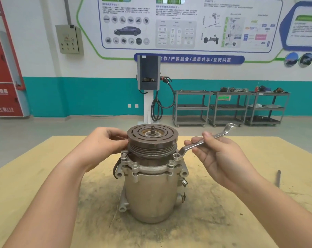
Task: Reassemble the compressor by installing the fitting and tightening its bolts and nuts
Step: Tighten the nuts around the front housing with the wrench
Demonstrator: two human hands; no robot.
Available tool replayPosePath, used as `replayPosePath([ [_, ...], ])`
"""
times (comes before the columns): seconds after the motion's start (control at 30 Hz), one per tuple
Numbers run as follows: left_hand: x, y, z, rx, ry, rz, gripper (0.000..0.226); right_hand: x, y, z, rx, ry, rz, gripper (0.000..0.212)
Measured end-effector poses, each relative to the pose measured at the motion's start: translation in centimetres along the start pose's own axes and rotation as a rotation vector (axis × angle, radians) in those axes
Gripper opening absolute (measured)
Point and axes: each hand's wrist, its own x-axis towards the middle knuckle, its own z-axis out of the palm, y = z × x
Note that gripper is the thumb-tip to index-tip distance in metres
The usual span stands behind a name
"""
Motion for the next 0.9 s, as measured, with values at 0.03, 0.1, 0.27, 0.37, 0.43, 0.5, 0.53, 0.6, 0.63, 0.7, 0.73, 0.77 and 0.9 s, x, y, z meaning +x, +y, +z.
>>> replayPosePath([
  [0.03,0.1,0.0,0.1,-0.001,0.014,-0.002,0.013,-0.1,0.1,0.0,0.008,0.014,-0.022,0.016],
  [0.1,0.1,-0.1,0.1,0.008,0.006,0.000,0.017,-0.2,0.2,-0.2,0.022,0.052,-0.085,0.016],
  [0.27,0.0,-0.1,-0.3,0.024,-0.074,0.014,0.021,-0.2,-0.2,-0.4,0.039,0.046,-0.057,0.013],
  [0.37,0.1,-0.2,-0.2,0.031,-0.067,0.012,0.015,0.1,-0.1,-0.7,0.022,0.036,-0.052,0.012],
  [0.43,0.2,-0.3,-0.1,0.061,-0.038,0.026,0.013,-0.2,0.6,-0.8,0.040,0.035,-0.111,0.011],
  [0.5,0.3,-0.4,0.0,0.081,-0.008,0.033,0.013,-0.9,2.0,-1.0,0.013,0.026,-0.300,0.013],
  [0.53,0.3,-0.4,0.0,0.087,-0.007,0.031,0.015,-1.3,2.7,-1.1,-0.016,0.012,-0.433,0.014],
  [0.6,0.2,-0.4,-0.2,0.089,-0.027,0.024,0.019,-1.9,3.8,-1.4,-0.096,-0.069,-0.708,0.015],
  [0.63,0.1,-0.3,-0.3,0.080,-0.049,0.023,0.020,-2.0,4.0,-1.5,-0.161,-0.129,-0.834,0.015],
  [0.7,0.0,-0.2,-0.4,0.067,-0.099,0.024,0.021,-2.2,4.1,-1.8,-0.352,-0.258,-1.038,0.010],
  [0.73,-0.1,-0.2,-0.4,0.075,-0.112,0.023,0.020,-2.4,4.0,-1.9,-0.491,-0.304,-1.126,0.012],
  [0.77,0.0,-0.1,-0.3,0.090,-0.111,0.020,0.018,-2.6,4.0,-1.9,-0.651,-0.334,-1.212,0.015],
  [0.9,0.3,-0.3,0.3,0.131,0.026,0.005,0.012,-3.7,3.9,-0.5,-0.987,-0.372,-1.291,0.026],
])
